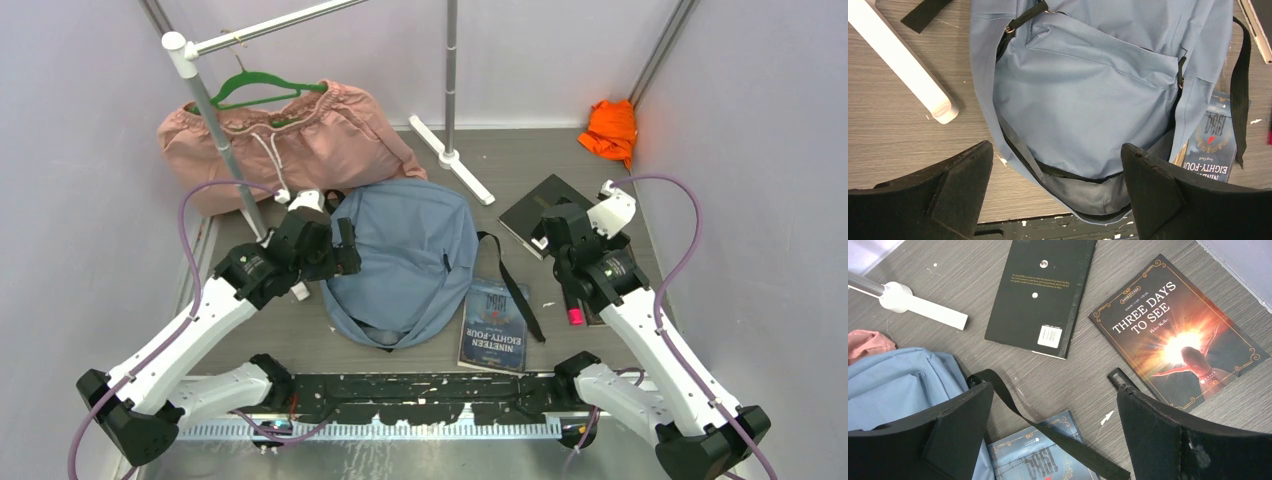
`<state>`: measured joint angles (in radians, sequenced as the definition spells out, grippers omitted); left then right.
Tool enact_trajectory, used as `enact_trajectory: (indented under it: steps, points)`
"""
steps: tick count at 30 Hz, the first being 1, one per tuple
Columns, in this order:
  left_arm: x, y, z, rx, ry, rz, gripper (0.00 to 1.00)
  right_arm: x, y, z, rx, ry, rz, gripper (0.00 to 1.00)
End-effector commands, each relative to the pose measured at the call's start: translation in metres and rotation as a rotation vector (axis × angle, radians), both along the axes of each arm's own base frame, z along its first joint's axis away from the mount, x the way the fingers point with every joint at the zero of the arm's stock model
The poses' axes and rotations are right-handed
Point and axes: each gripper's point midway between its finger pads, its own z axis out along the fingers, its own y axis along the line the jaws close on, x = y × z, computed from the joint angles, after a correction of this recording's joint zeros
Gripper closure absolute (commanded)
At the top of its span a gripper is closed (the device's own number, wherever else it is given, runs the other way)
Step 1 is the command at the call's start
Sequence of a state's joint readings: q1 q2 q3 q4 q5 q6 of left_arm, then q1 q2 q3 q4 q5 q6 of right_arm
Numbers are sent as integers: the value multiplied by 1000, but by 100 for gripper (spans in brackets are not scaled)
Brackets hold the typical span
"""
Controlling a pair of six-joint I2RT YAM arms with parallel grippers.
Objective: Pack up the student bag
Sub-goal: Pick up the book from the center of the board.
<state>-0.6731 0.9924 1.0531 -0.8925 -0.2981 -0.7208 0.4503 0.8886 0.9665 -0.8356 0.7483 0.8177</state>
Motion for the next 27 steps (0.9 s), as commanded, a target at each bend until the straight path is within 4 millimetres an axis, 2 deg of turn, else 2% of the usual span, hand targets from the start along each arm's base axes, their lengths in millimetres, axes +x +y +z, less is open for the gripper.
enact_trajectory:
  steps: [1, 7, 12, 16, 21, 27]
  points:
    - [7, 4, 16, -12, -74, 24, 0, 3, -5, 14, 14, -61, -47, 0]
    - [6, 8, 24, -48, -130, 41, 0, 4, -3, 13, 23, -54, -49, 0]
    - [5, 21, 34, -56, -192, 83, 0, 4, -2, 17, 36, -67, -49, 0]
    - [1, 20, 41, -104, -245, 60, 0, 5, -3, 14, 28, -63, -52, 0]
    - [0, 3, 31, -134, -215, -11, 0, 1, -6, 7, 6, -48, -46, 0]
    - [-2, -17, 8, -12, -103, -124, 0, 3, -1, -8, -15, -28, 10, 0]
